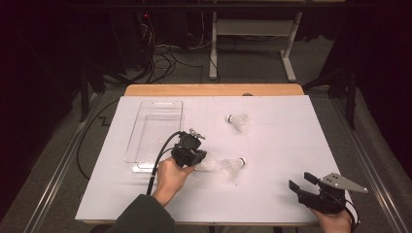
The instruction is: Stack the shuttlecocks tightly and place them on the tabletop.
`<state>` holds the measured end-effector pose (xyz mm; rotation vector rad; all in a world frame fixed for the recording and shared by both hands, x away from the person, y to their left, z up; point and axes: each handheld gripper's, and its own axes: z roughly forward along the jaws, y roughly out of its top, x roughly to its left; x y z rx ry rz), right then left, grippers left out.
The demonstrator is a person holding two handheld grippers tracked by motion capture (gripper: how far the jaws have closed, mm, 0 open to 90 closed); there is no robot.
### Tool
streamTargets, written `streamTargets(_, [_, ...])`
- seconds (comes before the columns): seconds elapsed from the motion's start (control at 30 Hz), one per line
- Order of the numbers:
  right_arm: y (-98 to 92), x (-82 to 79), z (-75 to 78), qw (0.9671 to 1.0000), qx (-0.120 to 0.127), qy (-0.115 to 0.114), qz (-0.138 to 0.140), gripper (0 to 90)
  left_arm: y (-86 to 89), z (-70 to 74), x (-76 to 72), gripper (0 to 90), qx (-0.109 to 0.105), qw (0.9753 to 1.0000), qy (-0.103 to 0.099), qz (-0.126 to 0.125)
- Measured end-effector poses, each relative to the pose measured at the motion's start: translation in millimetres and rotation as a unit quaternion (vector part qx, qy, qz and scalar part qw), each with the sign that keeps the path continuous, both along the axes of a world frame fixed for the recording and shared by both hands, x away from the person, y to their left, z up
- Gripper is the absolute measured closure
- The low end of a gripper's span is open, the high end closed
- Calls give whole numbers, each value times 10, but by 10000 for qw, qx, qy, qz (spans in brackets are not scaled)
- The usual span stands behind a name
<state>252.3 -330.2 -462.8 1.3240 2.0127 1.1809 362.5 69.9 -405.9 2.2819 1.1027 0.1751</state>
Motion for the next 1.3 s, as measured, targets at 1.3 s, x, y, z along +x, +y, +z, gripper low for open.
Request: streamTargets(1.3, [-9, 1, -2, 10000, 51, 5, 21, 324, -190, 118, 637, 869, 313, 9991, -268, -87])
